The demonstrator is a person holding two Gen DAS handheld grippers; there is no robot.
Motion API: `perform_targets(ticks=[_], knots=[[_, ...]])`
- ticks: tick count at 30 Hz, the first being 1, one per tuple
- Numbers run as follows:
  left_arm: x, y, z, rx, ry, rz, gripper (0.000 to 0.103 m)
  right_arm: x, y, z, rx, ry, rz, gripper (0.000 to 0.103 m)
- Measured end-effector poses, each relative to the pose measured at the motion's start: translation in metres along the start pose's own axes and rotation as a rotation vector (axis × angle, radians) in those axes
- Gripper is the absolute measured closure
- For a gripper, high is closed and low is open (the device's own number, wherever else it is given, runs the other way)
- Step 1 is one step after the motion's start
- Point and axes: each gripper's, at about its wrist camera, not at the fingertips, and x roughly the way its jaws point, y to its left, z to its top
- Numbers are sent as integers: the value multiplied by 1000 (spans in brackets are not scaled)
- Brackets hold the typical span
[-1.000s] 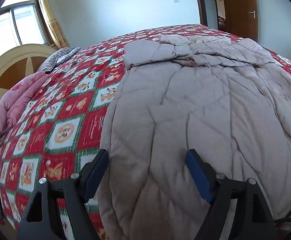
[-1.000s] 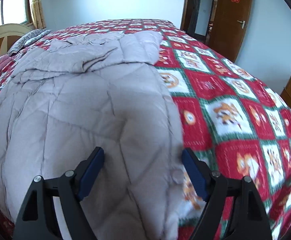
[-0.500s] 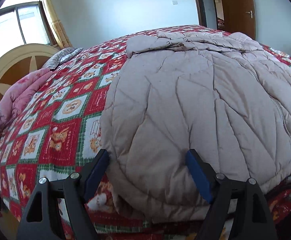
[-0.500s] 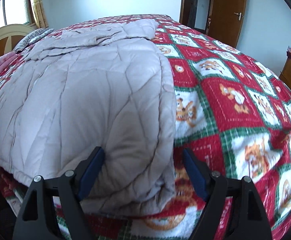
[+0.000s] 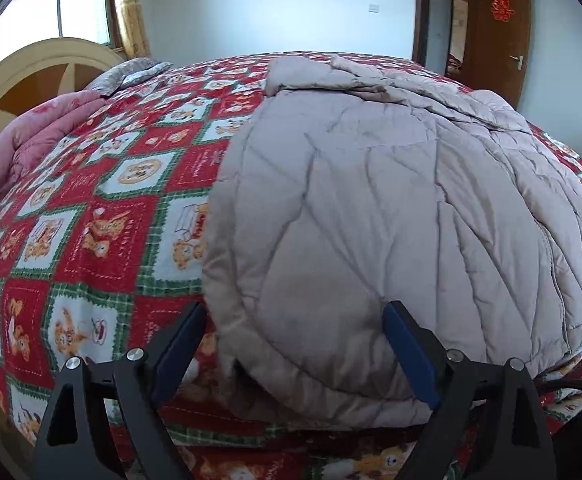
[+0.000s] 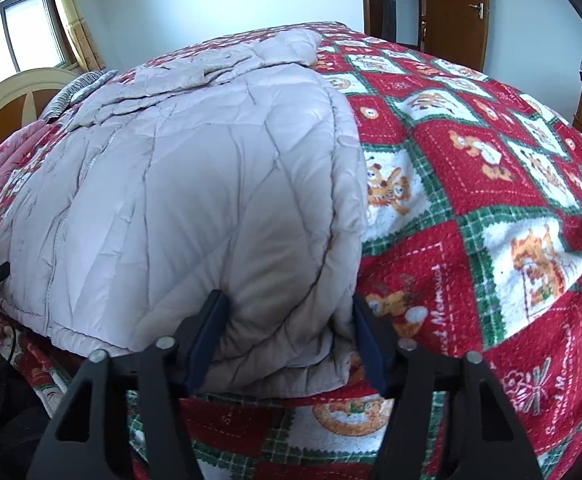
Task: Fold large clothes
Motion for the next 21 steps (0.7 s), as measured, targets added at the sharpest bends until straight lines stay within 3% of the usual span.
perform_targets(ticks=[1,4,6,7,9,16,21], knots=[[1,-5,0,17,-6,-7,13,1,1,0,-2,-1,8,51],[3,-9,-2,30,0,-33,29,2,4,2,-9,-2,33,68],[3,-8,-2,33,-1,-47,57,2,2,2,-5,-9,45,79],[2,-8,-2,44,-8,-50,65,1,3,3,-6,-16,51,85],[-6,-10,1,76,-33,-49,89,-5,4,3,-11,-39,55,90],[-50,-9,23,97,-171,-86,95,-42,6,16,-13,-156,85,93],[-93,-1,45,54,-252,-170,96,-82,6,31,3,-253,116,93]])
